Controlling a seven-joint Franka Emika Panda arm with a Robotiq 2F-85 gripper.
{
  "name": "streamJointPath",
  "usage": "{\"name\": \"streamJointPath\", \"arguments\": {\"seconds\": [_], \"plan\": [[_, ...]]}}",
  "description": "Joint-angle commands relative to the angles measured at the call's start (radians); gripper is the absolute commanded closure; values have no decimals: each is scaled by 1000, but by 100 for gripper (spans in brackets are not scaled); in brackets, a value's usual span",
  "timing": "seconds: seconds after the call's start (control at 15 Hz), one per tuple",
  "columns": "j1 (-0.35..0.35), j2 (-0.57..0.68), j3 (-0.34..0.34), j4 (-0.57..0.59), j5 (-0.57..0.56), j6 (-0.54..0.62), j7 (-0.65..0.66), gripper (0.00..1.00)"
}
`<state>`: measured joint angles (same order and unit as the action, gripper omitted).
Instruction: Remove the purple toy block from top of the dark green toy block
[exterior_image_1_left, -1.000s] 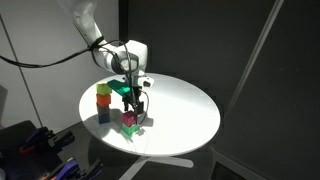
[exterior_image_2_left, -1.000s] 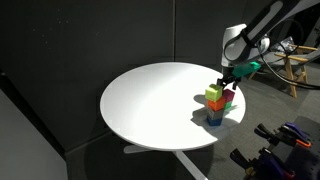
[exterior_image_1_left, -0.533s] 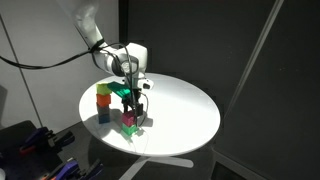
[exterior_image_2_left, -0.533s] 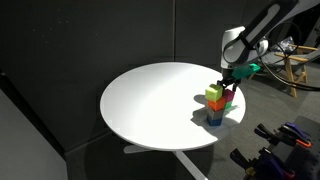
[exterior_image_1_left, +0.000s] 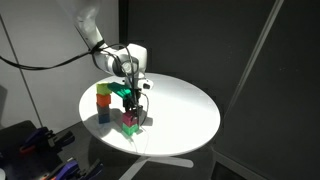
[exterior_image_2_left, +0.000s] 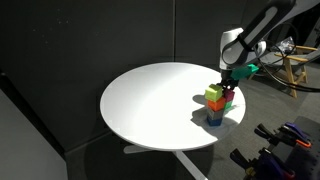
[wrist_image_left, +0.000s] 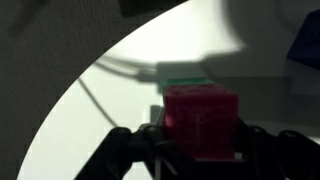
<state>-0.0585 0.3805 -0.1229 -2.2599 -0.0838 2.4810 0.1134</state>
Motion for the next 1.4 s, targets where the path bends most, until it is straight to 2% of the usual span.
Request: {"name": "streamJointPath", "arguments": {"seconds": [0.0,0.2,0.67,1.33], "plan": [[14,-34,-10,-5,-37,-19,-2,70],[18,-63,-14,-17,-61,-26,-4,75],[12,-156,-5,-54,-95,-49,-22,75],[5,-335,24,-107,-95,-155,-96,75]]}}
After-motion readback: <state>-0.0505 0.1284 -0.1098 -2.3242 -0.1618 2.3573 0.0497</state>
